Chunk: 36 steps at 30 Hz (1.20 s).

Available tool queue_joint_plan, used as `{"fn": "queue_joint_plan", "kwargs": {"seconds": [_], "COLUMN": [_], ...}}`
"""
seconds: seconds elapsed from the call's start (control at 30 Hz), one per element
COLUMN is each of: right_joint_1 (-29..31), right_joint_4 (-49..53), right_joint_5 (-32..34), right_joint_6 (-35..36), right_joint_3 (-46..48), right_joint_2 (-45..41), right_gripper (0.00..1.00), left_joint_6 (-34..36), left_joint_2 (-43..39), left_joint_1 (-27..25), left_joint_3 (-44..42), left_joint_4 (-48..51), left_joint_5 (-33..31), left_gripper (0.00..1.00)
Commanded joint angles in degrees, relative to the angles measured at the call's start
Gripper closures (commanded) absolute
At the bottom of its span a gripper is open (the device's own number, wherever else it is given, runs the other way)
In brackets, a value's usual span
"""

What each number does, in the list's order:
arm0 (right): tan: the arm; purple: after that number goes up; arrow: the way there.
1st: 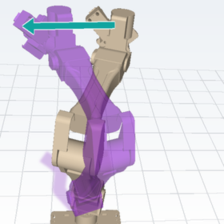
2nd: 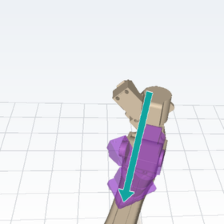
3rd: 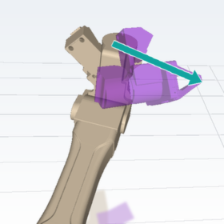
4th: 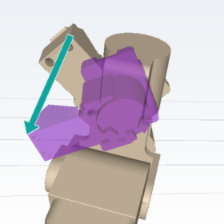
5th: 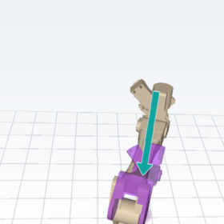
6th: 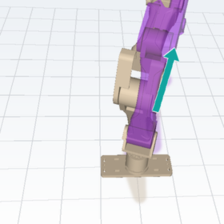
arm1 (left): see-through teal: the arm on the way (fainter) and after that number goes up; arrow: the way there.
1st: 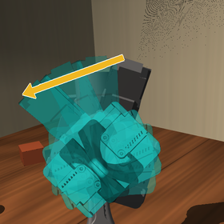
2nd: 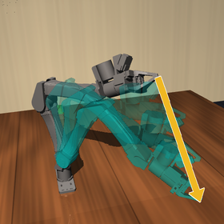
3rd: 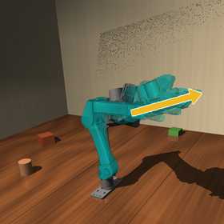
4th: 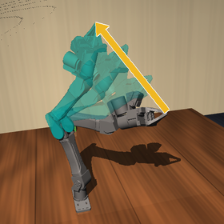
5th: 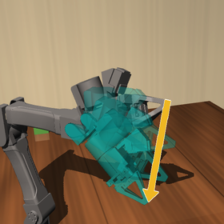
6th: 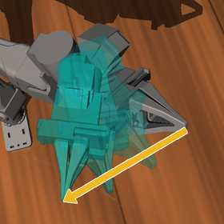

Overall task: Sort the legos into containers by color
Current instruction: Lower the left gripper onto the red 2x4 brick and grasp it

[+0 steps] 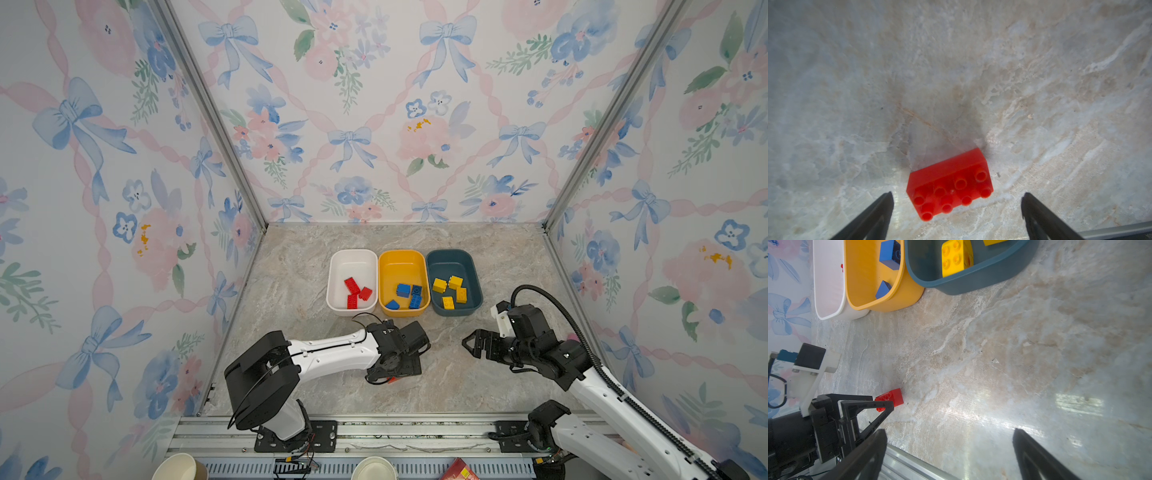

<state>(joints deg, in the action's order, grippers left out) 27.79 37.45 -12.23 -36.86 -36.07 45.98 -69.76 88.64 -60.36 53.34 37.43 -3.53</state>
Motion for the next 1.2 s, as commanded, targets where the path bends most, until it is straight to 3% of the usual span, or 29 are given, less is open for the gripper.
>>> {"fn": "queue_joint_plan", "kwargs": {"seconds": [0.0,0.73,1.17], "right_joint_1": [-0.60,-1.78,-1.89], "right_joint_4": [-0.41,-0.36,0.01], "right_joint_5": [-0.80,-1.52,-1.66], "right_joint_6": [0.31,0.13,-0.20], "right_joint_3": [0.65,1.63,1.43], "right_joint_2": [-0.36,-1.33,-1.96], "right_gripper": [0.03,0.03,0.03], "left_joint_6": [-1.51,-0.05,0.50], "left_joint_2": [1.06,7.65,7.58], "left_joint_1": [0.19,1.01,0.90], "left_joint_3": [-0.87,1.24,1.49], "left_joint_4": [1.13,0.22,0.07], "left_joint_5": [-0.01,0.96,0.94], "left_gripper": [0.02,0.15,0.35]}}
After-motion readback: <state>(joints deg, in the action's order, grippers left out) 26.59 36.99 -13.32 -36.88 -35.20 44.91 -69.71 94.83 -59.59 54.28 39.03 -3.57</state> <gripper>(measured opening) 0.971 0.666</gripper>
